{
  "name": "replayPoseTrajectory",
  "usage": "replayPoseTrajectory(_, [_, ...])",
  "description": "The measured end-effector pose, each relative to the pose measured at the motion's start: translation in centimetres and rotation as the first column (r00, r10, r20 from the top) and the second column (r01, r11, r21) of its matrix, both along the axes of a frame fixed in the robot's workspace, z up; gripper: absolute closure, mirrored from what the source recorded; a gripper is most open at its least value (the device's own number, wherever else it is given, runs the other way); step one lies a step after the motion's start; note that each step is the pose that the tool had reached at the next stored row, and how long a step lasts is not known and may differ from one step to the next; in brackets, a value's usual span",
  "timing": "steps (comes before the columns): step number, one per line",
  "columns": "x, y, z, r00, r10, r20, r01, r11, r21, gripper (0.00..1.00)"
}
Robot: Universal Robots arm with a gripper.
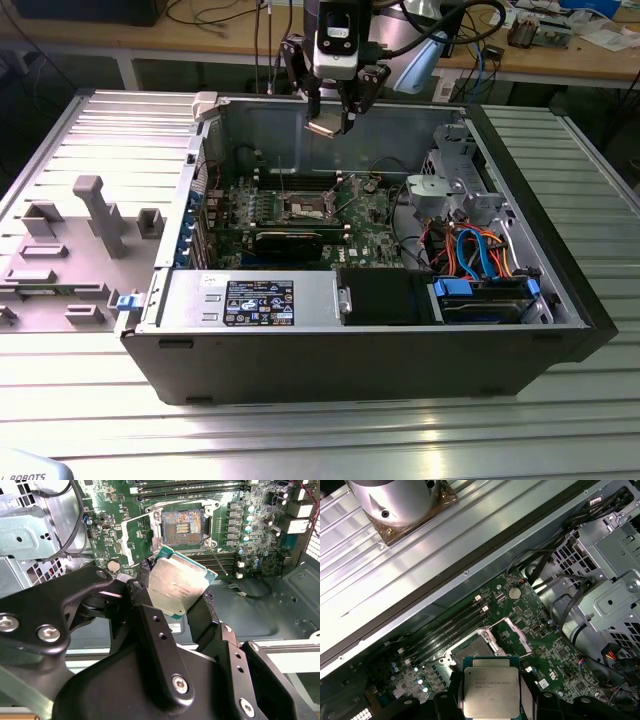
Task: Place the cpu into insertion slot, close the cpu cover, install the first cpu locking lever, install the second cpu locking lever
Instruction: 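Place the cpu into insertion slot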
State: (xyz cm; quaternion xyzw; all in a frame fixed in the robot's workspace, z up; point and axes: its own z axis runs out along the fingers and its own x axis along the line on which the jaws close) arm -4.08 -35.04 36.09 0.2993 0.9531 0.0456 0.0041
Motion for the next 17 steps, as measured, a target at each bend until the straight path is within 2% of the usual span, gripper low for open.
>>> replayPoseTrajectory(3, [0.0,0.0,-0.01,0.9999,-0.011,0.0,0.011,0.9999,0.0001,0.45])
replayPoseTrajectory(6, [-0.02,0.0,-0.05,0.9992,-0.039,0.0,0.039,0.9992,-0.0001,0.45])
replayPoseTrajectory(11, [-0.05,0.0,-0.09,0.996,-0.09,-0.0001,0.09,0.996,0.0,0.45])
replayPoseTrajectory(17, [-0.06,0.0,-0.09,0.9953,-0.097,0.0,0.097,0.9953,-0.0001,0.45])
